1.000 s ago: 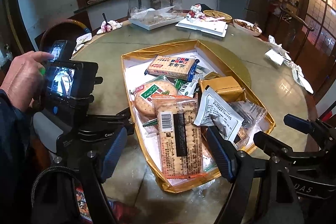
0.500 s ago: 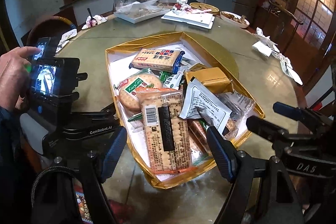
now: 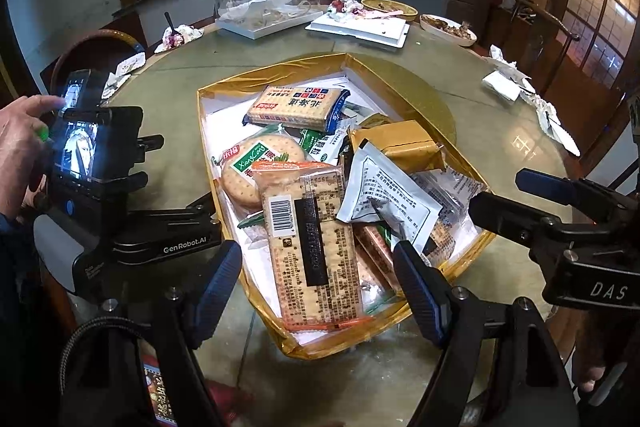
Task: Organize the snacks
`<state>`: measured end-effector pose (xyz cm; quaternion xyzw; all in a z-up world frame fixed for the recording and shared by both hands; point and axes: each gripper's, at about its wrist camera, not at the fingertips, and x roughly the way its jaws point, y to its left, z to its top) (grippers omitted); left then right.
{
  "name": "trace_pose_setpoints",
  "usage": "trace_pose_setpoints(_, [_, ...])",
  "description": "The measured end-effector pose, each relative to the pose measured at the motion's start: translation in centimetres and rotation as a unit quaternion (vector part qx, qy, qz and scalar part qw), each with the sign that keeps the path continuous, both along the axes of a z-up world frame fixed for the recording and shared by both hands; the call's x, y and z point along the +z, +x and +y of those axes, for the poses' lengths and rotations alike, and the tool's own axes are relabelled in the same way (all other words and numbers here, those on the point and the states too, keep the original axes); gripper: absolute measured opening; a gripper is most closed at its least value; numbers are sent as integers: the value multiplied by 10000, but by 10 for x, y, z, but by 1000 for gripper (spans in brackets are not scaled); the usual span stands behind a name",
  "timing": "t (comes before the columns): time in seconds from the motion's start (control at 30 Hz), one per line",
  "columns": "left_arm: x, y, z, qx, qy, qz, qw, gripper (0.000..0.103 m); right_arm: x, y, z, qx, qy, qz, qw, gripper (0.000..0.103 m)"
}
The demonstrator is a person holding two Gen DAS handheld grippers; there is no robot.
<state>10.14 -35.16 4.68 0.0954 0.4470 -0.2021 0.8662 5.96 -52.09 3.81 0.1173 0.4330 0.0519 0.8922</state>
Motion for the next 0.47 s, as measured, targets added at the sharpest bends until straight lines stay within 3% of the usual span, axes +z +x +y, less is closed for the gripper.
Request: trace_pose_setpoints(0.47, [-2,6,4,17,-97,-35,9999,78,-4,4,1,-45,48,48,10000,87])
